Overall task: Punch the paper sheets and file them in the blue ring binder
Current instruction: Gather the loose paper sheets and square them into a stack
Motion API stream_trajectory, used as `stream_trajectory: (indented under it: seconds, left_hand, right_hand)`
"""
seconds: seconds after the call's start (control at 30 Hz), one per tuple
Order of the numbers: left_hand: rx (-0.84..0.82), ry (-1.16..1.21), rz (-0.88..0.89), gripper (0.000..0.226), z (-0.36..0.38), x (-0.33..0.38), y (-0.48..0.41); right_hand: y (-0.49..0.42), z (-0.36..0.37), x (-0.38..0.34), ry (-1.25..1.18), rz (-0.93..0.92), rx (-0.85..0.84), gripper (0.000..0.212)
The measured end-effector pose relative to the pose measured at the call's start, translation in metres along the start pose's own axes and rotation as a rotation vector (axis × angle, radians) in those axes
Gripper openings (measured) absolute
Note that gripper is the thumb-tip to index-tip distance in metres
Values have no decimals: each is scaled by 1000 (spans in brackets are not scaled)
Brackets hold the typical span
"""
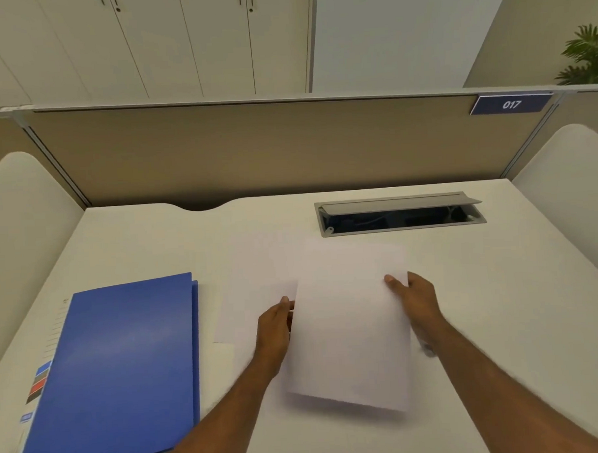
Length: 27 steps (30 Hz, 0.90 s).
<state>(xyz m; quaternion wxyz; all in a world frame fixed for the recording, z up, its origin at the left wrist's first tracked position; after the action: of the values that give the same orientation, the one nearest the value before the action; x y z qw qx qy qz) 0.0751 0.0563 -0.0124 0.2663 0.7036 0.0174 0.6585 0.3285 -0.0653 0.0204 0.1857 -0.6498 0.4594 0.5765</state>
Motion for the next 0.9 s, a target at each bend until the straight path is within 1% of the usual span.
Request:
stream_trajectory:
  seconds: [0.07, 0.1, 0.13, 0.17, 0.2, 0.23, 0.3, 0.37, 0.4, 0.47, 0.5, 0.53, 0.6, 0.63, 0.7, 0.8, 0.9]
  left_hand:
    - [-8, -53, 52, 42, -2, 2, -6]
    - [-11, -85, 88, 38, -3, 3, -8]
    - [-11, -95, 105, 28, -3, 1, -12]
    - [-9, -83, 104, 17, -4, -1, -15]
    - [7, -83, 99, 12, -5, -2, -18]
    - [29, -78, 91, 11, -7, -4, -22]
    - [48, -114, 75, 14, -9, -7, -31]
    - [78, -236, 90, 16, -14, -6, -40]
    - [133, -335, 131, 17, -21, -3, -44]
    - [296, -547, 235, 19, -43, 7, -55]
    - [371, -648, 255, 23, -55, 12, -62]
    - [429, -750, 234, 30, -67, 15, -70]
    - [494, -974, 87, 61, -85, 15, -82]
    - [507, -1046, 10, 75, -90, 14, -88]
    - [508, -1091, -83, 88, -93, 16, -94]
    - [493, -1098, -191, 87, -91, 18, -100]
    - [450, -1106, -256, 73, -92, 16, -107]
  right_hand:
    - [0, 2, 6, -70, 41, -20, 25]
    - [-1, 5, 8, -106, 59, -30, 19]
    - [1, 8, 9, -139, 81, -30, 20]
    - [1, 9, 14, -174, 124, -39, 41]
    - [1, 11, 19, -198, 165, -61, 53]
    - [1, 15, 25, -201, 198, -108, 57]
    - [6, 23, 33, -142, 214, -222, 38]
    - [8, 24, 40, -38, 206, -217, 27]
    - [7, 24, 43, -11, 199, -191, 25]
    - [3, 22, 46, 11, 175, -165, 22]
    - [2, 21, 46, 14, 169, -157, 22]
    - [1, 21, 47, 17, 168, -151, 23]
    - [0, 19, 50, 14, 174, -145, 23]
    - [1, 19, 50, 9, 180, -140, 23]
    - [0, 17, 50, -15, 189, -137, 21]
    - [-1, 13, 52, -43, 204, -126, 23]
    - [-1, 7, 52, -67, 219, -104, 26]
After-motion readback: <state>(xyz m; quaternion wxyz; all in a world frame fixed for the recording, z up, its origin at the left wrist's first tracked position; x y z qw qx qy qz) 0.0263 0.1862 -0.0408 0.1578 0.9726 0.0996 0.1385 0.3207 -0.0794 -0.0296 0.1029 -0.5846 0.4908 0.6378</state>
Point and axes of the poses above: each hand's wrist, its own y-axis away from the middle knuckle, its own z-axis out of the palm, x = y × z, the point moved 5 cm from there along -y, towards the middle knuckle, and after that the axes turned 4 degrees about x, right-handed, at the moved point
